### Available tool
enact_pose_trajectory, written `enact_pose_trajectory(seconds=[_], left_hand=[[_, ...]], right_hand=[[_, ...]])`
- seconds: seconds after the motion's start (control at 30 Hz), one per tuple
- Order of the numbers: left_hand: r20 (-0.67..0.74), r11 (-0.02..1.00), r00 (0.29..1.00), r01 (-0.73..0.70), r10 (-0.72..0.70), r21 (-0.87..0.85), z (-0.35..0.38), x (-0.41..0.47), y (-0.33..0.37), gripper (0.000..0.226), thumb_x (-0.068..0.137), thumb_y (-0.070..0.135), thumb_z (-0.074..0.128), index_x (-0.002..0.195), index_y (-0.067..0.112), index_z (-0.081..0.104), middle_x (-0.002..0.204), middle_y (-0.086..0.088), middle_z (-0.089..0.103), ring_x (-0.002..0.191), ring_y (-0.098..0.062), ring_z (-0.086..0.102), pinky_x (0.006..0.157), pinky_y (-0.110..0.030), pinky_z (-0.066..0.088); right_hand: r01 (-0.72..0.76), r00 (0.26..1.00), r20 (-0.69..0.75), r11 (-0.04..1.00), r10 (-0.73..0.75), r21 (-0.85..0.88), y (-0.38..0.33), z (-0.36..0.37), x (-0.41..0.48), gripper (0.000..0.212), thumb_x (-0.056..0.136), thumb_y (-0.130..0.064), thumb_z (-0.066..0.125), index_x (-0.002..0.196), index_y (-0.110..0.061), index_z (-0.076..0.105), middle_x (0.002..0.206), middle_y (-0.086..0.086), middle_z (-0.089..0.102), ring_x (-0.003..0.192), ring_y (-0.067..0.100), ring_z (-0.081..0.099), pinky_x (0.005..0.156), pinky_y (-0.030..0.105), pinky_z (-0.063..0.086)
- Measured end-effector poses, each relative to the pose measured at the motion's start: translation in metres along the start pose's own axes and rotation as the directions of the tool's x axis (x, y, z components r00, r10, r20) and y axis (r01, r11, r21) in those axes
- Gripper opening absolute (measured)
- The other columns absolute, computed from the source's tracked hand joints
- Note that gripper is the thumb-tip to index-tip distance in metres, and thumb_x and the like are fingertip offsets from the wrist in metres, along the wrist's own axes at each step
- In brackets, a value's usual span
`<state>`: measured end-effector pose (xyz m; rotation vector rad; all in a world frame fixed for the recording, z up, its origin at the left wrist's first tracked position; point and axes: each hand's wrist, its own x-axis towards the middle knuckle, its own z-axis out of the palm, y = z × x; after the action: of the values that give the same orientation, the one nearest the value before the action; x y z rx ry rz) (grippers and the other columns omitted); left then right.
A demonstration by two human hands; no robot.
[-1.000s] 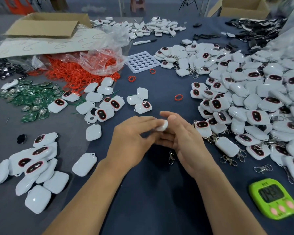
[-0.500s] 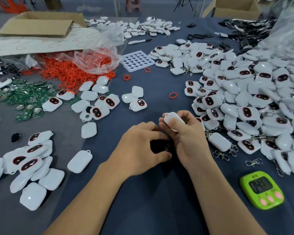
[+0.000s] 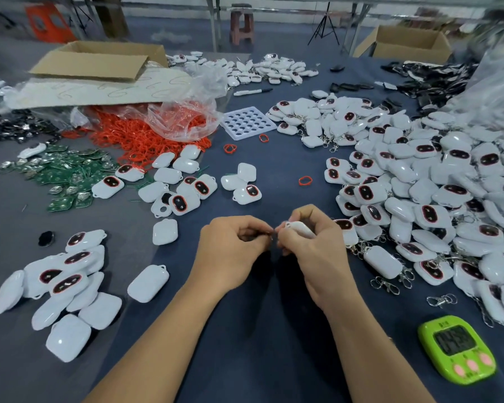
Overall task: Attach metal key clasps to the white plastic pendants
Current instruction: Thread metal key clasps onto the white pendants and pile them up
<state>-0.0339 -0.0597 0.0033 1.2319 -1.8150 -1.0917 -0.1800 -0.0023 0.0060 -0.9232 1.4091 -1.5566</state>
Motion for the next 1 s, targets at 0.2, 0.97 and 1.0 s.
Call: enact_pose_trajectory(seconds=[0.2,0.97,1.0], left_hand=[[-0.046,0.985,0.999,0.004,-0.012,-0.171,-0.003,0.003,-0.002,0.031,0.083,0.006,0.077,0.080,0.037,0.080,0.081,0.015,0.078,0.079,-0.002,0.074,0.070,-0.011,0.052],[-0.183,0.993,0.978,-0.084,0.099,0.087,-0.001,0.005,0.003,0.026,0.079,0.020,0.081,0.078,0.046,0.076,0.076,0.030,0.067,0.067,-0.001,0.058,0.061,-0.007,0.041],[-0.193,0.992,0.976,-0.085,0.103,0.097,-0.002,0.009,0.003,0.025,0.078,0.021,0.081,0.076,0.045,0.075,0.073,0.030,0.066,0.065,0.000,0.058,0.060,-0.007,0.041]], right_hand=[[0.030,0.999,0.021,0.981,-0.027,-0.194,0.002,0.005,0.001,0.025,0.079,0.002,0.078,0.076,-0.021,0.069,0.070,-0.002,0.069,0.061,0.012,0.058,0.058,0.027,0.051],[0.178,0.974,-0.079,0.928,-0.214,-0.327,0.009,0.014,0.023,0.015,0.072,-0.014,0.075,0.074,-0.028,0.069,0.073,-0.006,0.073,0.065,0.009,0.069,0.061,0.022,0.054],[0.199,0.969,-0.066,0.911,-0.238,-0.362,0.009,0.016,0.026,0.016,0.072,-0.015,0.075,0.075,-0.030,0.069,0.073,-0.008,0.073,0.066,0.007,0.069,0.061,0.021,0.054]])
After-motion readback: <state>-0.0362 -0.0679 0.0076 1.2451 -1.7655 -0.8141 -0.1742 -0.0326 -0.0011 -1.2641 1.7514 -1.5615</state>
